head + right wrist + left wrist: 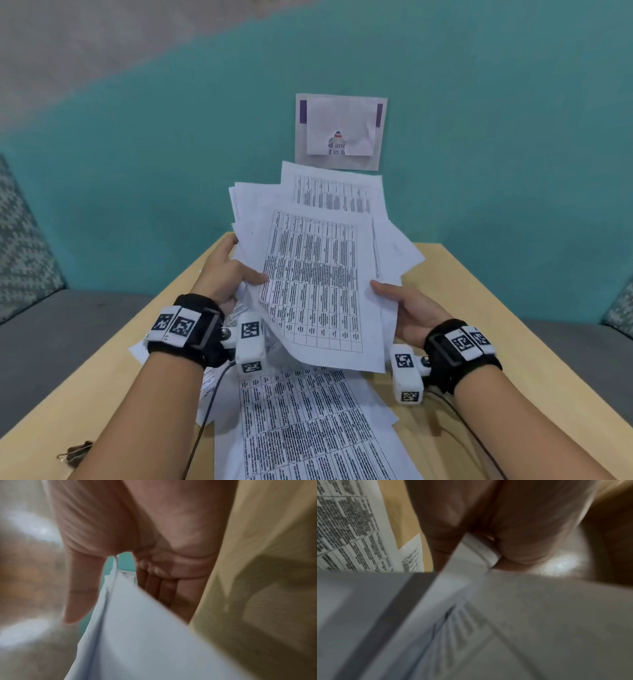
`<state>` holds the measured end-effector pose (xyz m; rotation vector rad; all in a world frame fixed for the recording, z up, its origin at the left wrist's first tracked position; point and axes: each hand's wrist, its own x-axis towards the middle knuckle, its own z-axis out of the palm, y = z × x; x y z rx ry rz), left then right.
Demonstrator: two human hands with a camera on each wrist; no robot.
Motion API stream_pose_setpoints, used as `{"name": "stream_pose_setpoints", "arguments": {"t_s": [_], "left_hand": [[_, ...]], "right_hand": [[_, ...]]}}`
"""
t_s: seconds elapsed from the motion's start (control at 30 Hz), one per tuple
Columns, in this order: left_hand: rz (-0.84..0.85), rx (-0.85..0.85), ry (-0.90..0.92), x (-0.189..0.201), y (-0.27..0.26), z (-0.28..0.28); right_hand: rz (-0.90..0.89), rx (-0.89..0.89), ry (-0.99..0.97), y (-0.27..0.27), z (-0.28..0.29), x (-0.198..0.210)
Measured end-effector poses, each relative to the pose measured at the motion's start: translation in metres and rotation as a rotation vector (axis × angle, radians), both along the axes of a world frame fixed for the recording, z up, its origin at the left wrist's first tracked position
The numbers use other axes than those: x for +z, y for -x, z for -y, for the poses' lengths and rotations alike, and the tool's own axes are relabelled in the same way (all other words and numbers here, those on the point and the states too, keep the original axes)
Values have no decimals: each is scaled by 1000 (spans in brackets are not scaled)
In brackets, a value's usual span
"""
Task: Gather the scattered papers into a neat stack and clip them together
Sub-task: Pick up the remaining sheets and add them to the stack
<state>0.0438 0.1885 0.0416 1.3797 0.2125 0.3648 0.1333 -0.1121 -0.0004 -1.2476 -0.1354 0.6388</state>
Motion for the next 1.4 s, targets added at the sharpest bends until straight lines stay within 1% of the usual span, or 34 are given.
{"name": "stream_pose_setpoints", "arguments": {"t_s": [0.03,0.1,0.2,0.3,0.37,0.43,0.5,0.6,0.77,0.9,1.07,1.17,1.3,1.4], "left_hand": [[17,-8,-15,4,2,4],[51,-17,-60,9,5,9],[99,-37,-107,14,7,15],[117,-105,-87,21,11,17],[120,-136,-111,25,12,17],[127,-81,-140,26,10,16],[156,28,-184,25,7,16],[182,118,-190,21,1,19],[185,193,-137,7,-9,24],[163,213,-137,-2,-13,28],[177,219,-137,-6,-16,33],[141,190,-147,-12,-18,33],[103,145,-177,-16,-18,33],[85,182,-190,-19,-20,30]], "right_hand": [[40,-1,-33,1,-1,3],[165,-32,-38,8,-3,11],[313,-191,-4,9,-2,14],[452,-374,66,5,0,13],[541,-451,105,4,1,17],[611,-455,117,6,-2,23],[657,-446,103,9,-4,27],[680,-464,93,9,-8,25],[676,-563,41,6,-13,18],[639,-561,5,-1,-10,13],[639,-604,-8,-5,-10,11],[621,-564,19,-6,-9,7],[532,-506,48,-8,-6,1],[537,-520,32,-9,-3,1]]}}
